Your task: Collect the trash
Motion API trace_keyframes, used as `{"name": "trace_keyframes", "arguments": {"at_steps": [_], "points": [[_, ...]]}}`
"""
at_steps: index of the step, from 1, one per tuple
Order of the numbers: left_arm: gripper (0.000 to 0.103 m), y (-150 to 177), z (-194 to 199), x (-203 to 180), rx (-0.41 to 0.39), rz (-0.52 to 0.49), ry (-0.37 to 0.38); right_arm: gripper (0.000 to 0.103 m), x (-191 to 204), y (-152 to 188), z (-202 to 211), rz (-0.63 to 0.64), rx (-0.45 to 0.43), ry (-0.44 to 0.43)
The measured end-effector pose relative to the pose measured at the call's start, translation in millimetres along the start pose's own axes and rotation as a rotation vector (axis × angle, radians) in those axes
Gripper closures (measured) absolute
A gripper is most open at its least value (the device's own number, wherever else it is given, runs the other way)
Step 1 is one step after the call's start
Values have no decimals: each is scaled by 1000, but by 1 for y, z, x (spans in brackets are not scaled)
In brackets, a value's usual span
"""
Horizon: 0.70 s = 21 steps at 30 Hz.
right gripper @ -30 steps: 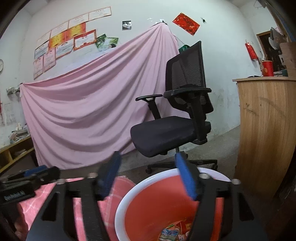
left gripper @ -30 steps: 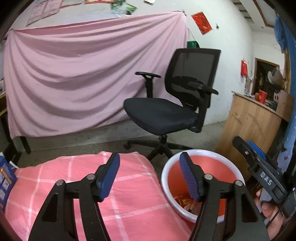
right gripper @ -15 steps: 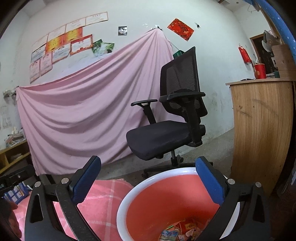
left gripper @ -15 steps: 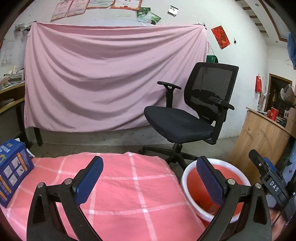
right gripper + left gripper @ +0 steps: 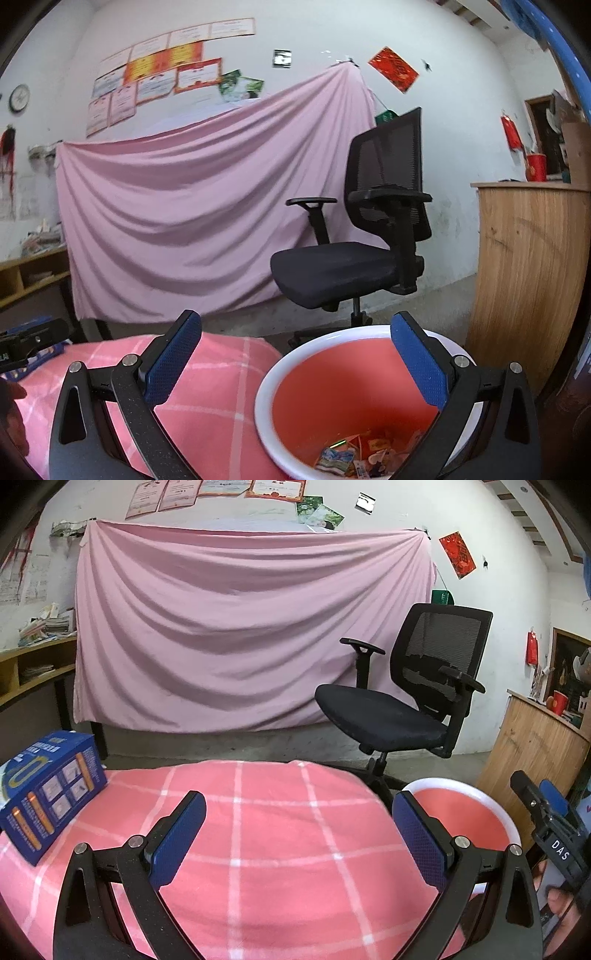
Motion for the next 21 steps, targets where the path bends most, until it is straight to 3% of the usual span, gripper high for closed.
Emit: {"name": "trace_keyframes", "arguments": {"at_steps": [21], "points": [[4,17,99,11,-100,-20,-68,0,39,6,82,79,-43,-61]]}}
Point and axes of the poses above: each gripper's, at about its wrist camera, not at the fingertips, and z roughly against the way its jaws point, x to its left, y to its underside, the point moved 2 cm from there along -z, roughly the way its jaws point, and after that the axes turned 14 degrees about y, right-handed, at the moved point
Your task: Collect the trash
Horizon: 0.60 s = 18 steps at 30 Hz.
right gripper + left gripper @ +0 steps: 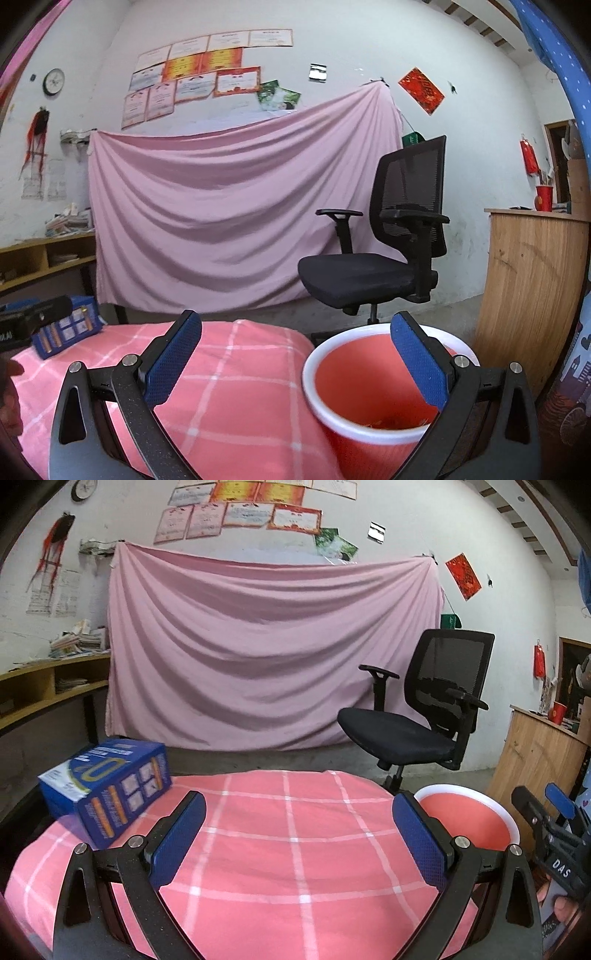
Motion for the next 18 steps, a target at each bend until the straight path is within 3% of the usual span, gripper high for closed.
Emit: {"name": "trace_keyframes", "arguments": {"at_steps": [18], "points": [[4,36,76,23,-7,12,-61,0,36,12,61,74,16,-19]]}}
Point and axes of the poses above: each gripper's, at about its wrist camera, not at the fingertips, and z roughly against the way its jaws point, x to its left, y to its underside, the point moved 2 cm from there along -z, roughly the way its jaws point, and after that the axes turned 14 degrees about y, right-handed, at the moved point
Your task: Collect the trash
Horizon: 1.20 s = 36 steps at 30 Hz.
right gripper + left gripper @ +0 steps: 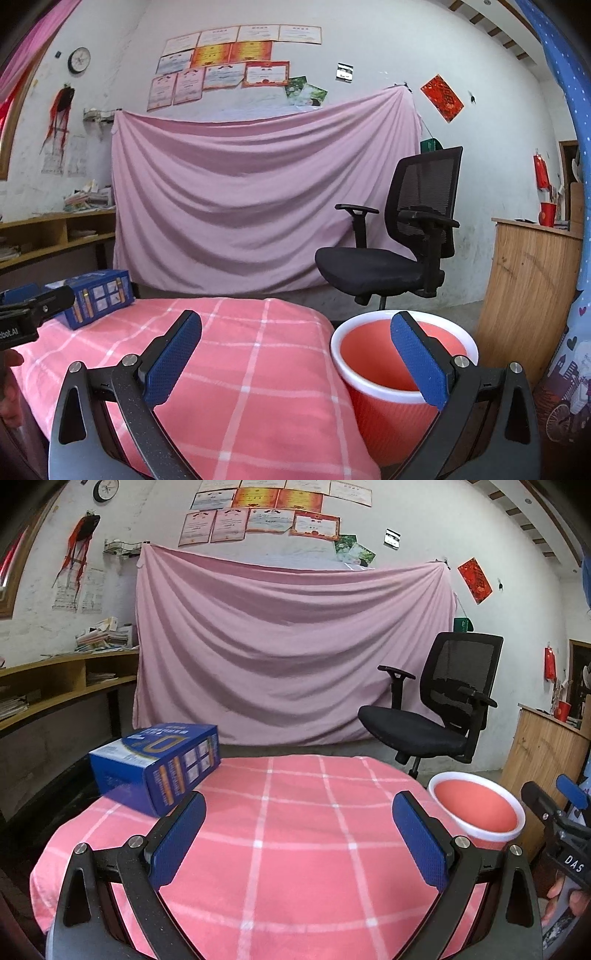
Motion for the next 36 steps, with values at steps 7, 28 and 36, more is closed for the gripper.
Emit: {"name": "trace_keyframes", "arguments": {"at_steps": [7,28,36], "points": [[4,10,18,6,-7,-10,-15,0,7,7,18,-13,3,18],[4,50,56,21,-48,-9,-64,0,41,34,46,65,11,9],[4,60,37,27,-3,5,-63,0,43,41,34,83,41,26]]}}
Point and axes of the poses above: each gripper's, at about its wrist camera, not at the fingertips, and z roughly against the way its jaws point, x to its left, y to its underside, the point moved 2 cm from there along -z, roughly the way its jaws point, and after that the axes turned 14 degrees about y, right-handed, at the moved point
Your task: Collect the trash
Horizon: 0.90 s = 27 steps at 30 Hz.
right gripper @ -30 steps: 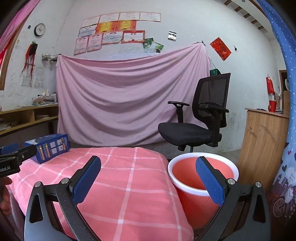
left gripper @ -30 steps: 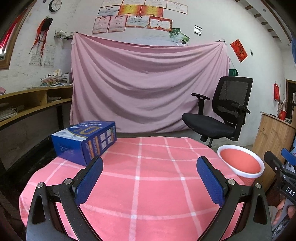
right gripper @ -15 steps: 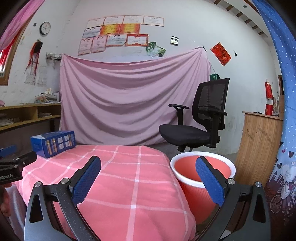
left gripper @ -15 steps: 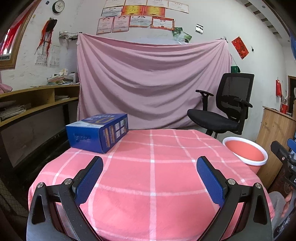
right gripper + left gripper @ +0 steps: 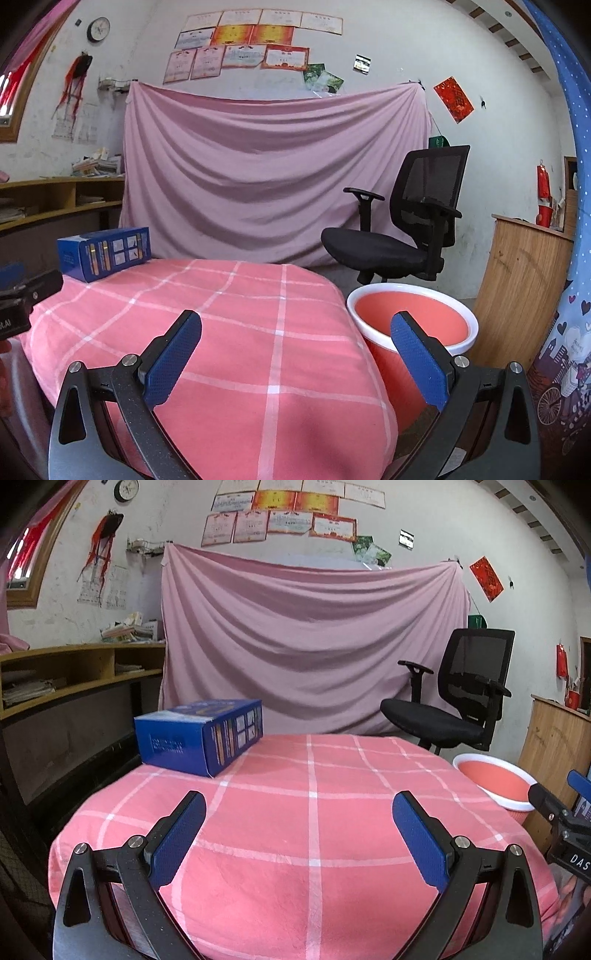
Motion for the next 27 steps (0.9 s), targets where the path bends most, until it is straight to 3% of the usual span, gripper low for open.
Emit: {"name": "trace_keyframes", "arguments": {"at_steps": [27], "points": [[4,5,-3,0,20,-13,26,0,-3,1,-5,-2,17,4]]}}
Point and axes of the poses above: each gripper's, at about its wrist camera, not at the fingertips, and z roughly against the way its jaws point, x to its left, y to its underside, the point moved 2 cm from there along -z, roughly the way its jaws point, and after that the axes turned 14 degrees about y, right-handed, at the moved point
